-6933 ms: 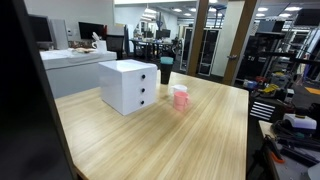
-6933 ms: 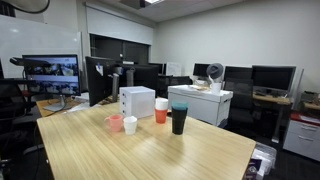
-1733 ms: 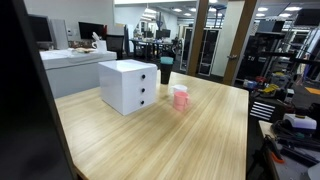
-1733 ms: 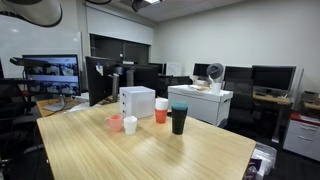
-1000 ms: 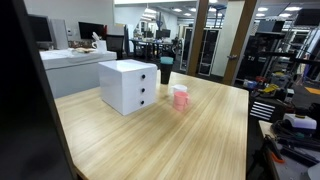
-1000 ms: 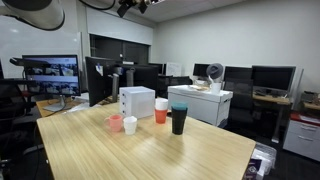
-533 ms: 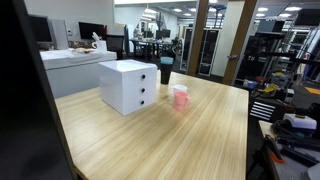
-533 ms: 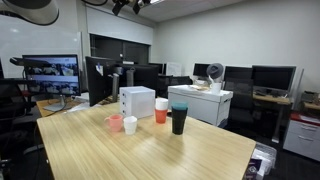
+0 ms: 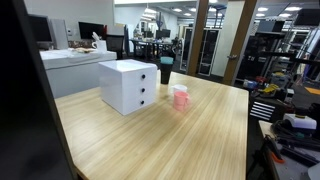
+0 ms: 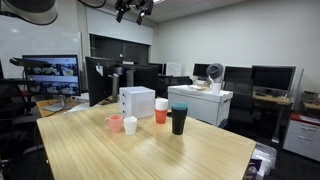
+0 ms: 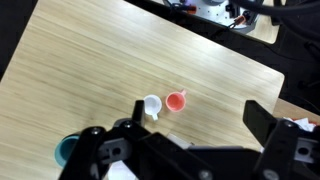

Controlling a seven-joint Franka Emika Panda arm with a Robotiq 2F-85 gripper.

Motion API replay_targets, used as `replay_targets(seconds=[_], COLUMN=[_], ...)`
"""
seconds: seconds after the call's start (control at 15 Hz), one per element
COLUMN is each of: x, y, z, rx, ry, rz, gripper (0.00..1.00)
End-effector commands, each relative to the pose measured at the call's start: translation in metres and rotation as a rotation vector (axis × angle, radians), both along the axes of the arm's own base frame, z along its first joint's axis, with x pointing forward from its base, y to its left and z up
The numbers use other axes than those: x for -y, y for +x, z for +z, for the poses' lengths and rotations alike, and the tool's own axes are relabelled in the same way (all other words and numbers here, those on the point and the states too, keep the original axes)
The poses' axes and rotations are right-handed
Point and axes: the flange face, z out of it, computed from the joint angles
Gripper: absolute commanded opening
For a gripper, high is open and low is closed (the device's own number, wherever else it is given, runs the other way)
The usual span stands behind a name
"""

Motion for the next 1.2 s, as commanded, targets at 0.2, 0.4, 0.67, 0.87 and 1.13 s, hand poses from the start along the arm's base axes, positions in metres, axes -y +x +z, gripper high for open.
replay_targets(seconds=[0.2, 0.4, 0.67, 0.87, 1.13], x=[-0.049, -0.067, -0.085, -0.092, -0.081], y=[0.036, 0.043, 0.034, 0.018, -0.003], z=[0.01, 0.012, 0.013, 0.012, 0.008], rx=[0.226, 0.253, 0.172, 0.037, -0.118], ry=[0.193, 0.279, 0.356, 0.391, 0.364], rz=[0.08, 0.08, 0.027, -0.024, -0.104], gripper=[1.0, 1.0, 1.0, 1.0, 1.0])
